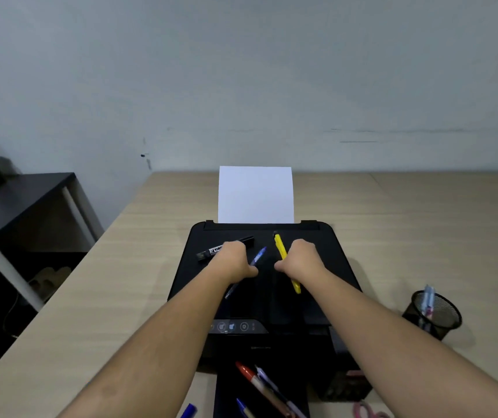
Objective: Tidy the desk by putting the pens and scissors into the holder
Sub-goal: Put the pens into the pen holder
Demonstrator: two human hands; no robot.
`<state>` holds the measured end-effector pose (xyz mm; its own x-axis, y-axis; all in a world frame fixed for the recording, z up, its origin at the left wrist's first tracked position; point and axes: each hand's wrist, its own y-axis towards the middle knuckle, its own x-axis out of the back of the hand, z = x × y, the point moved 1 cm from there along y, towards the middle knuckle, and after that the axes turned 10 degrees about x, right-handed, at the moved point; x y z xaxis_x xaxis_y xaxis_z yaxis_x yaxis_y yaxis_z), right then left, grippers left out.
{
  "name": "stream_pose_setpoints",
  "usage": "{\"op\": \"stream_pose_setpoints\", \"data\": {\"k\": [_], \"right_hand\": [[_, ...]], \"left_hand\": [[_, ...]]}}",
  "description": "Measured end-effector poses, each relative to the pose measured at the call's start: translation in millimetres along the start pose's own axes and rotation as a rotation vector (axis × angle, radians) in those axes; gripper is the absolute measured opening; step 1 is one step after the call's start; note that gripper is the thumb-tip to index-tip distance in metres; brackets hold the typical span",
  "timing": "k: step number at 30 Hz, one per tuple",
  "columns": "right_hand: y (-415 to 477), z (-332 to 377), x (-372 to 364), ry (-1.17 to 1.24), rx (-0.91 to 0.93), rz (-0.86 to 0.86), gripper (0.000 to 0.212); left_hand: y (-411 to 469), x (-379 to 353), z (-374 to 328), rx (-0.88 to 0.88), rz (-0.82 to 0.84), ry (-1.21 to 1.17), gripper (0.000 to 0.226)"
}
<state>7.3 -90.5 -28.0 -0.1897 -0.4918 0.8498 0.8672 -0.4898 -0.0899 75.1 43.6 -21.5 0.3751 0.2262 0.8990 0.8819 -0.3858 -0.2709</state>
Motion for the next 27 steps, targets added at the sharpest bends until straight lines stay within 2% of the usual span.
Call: {"op": "stream_pose_setpoints", "data": {"k": [4, 8, 11, 15, 21, 24, 27], "right_hand": [[3, -9, 40, 0.197, 0.054, -0.094, 0.026], [3, -35, 90, 0.517, 0.034, -0.156, 0.014], [-3, -63, 122, 0.599, 0.010, -0.213, 0.010], [-19, -125, 157, 0.661, -0.048, -0.287, 0.006], [-45, -211, 168, 0.806, -0.179, -0.403, 0.014], [-51, -249, 165, 0.860, -0.282, -0.336, 0.009], [-51, -278, 158, 1.001, -0.368, -0.290, 0.024]], "left_hand": [[7, 23, -24, -0.059, -0.063, -0.194, 0.015], [8, 33, -73, -0.129, -0.063, -0.345, 0.015], [6, 30, -113, -0.195, -0.036, -0.401, 0.016], [-2, 1, -176, -0.278, 0.058, -0.438, 0.016], [-13, -64, -245, -0.362, 0.221, -0.424, 0.005], [-19, -97, -269, -0.390, 0.249, -0.474, 0.006], [-20, -124, -288, -0.371, 0.291, -0.523, 0.005]]}}
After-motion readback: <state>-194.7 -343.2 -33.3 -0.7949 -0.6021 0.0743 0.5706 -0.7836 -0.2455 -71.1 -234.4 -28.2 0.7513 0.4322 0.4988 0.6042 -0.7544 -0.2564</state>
